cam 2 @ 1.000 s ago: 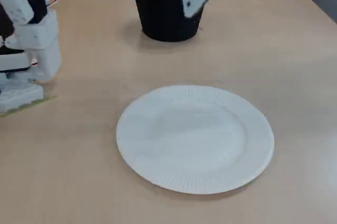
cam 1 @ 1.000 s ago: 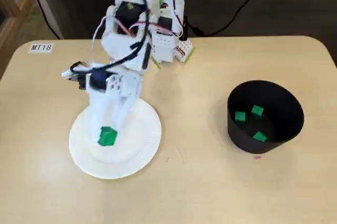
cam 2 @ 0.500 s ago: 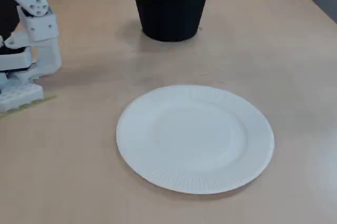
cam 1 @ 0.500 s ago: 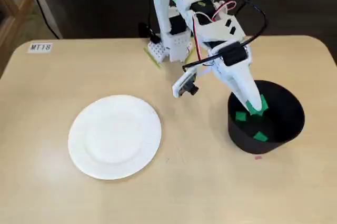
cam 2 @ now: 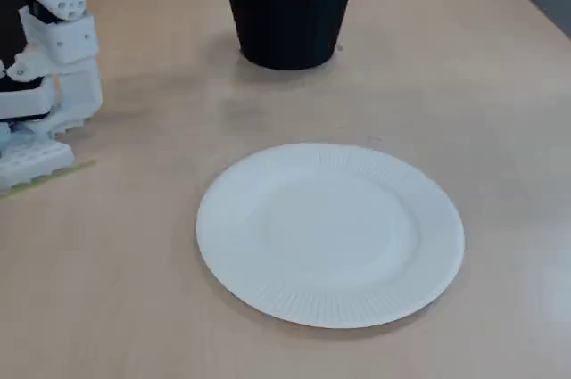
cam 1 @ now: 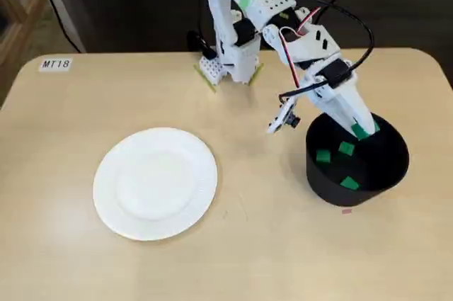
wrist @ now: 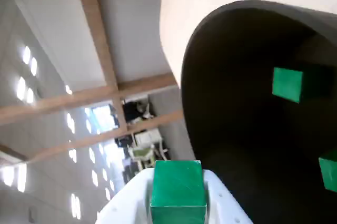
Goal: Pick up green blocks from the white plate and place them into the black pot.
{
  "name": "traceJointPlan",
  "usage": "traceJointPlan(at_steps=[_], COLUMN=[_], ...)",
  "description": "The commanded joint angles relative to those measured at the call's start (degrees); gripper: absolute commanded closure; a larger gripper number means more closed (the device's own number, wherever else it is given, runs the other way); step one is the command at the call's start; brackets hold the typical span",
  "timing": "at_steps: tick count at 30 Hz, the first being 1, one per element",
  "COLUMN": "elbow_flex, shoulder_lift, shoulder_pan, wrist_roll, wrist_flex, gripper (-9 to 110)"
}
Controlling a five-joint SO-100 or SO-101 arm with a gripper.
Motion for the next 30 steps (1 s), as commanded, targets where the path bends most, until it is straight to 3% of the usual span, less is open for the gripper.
traceJointPlan(at_steps=[1, 4, 8, 11, 13, 14, 19, 23, 26, 30], elbow_flex=[0.00, -0.44, -0.62, -0.70, -1.23, -1.76, -18.72, -26.19, -21.71, -0.88], shoulder_lift=[2.20, 2.55, 3.60, 4.48, 5.98, 7.47, 14.85, 21.09, 30.94, 50.71], shoulder_pan=[0.35, 1.58, 2.81, 3.52, 5.01, 6.06, 19.07, 30.85, 37.97, 37.27], wrist_roll=[-2.02, -3.08, -3.16, -2.64, -0.26, -0.44, -1.05, 0.18, -0.44, -0.44], wrist_flex=[-0.70, 0.62, 0.97, -0.26, 0.09, 1.23, 27.77, 40.61, 49.04, 47.81], gripper=[74, 65, 67, 81, 104, 104, 104, 104, 104, 104])
